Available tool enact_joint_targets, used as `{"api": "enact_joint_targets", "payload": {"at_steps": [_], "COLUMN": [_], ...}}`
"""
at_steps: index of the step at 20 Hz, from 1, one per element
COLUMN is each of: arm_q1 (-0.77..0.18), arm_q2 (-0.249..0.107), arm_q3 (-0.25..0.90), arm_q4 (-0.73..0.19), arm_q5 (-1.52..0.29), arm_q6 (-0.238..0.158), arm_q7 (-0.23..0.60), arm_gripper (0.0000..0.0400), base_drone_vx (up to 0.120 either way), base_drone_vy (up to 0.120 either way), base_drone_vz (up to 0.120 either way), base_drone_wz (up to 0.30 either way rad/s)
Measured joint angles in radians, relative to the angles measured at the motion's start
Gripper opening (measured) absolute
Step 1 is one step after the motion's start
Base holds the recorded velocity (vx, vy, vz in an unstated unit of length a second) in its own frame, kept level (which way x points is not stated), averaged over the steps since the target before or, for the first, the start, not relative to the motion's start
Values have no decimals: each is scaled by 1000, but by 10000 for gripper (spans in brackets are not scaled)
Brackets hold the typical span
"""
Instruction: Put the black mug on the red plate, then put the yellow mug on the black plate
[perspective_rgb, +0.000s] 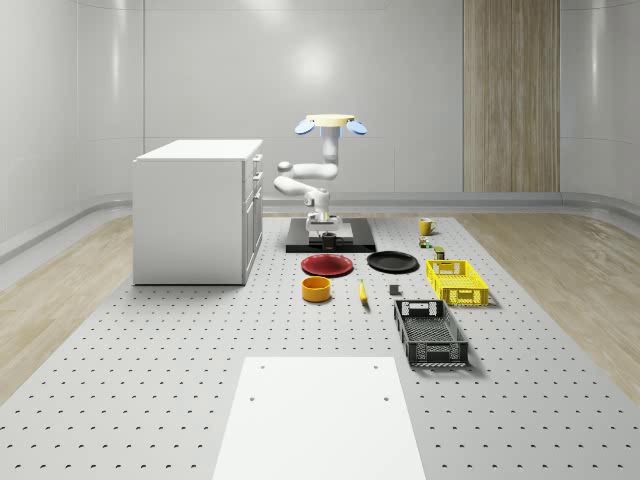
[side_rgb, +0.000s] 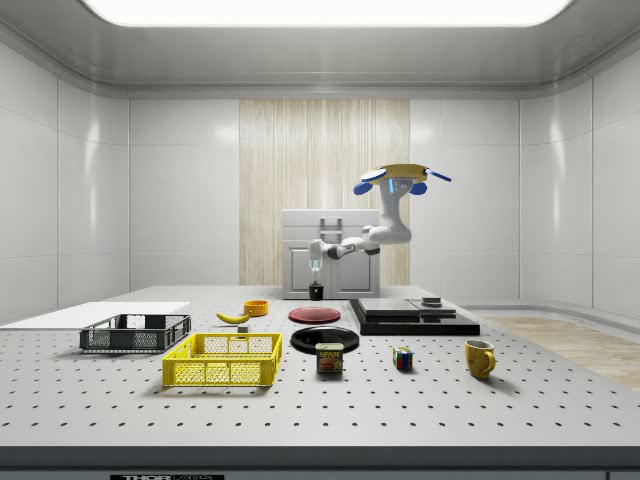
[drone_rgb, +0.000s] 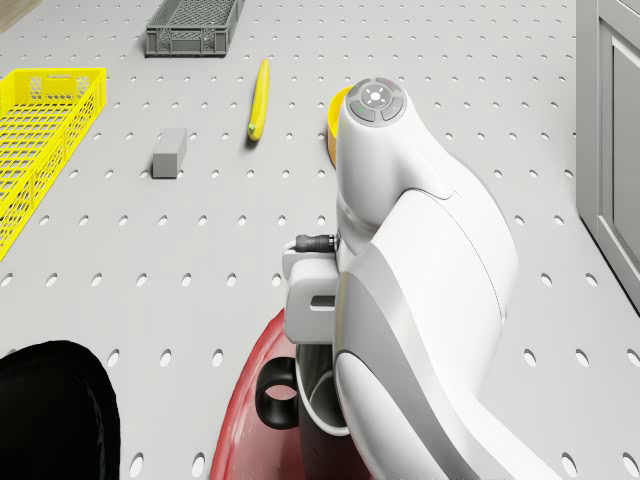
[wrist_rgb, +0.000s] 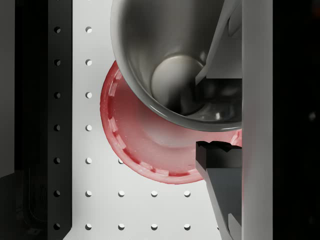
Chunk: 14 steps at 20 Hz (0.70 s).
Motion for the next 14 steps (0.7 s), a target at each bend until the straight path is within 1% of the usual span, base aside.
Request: {"api": "enact_joint_targets", "payload": {"at_steps": [7, 14], "arm_q1": [-11, -30], "arm_q2": [-7, -7], "arm_q3": [-55, -109], "arm_q4": [29, 58], "arm_q5": [-30, -63], "arm_q6": [49, 95], "arm_q7": [-10, -10], "arm_gripper": [110, 110], "base_drone_vx": [0, 0], "base_drone_vy": [0, 0], "base_drone_vz": [0, 0], "base_drone_wz": [0, 0]}}
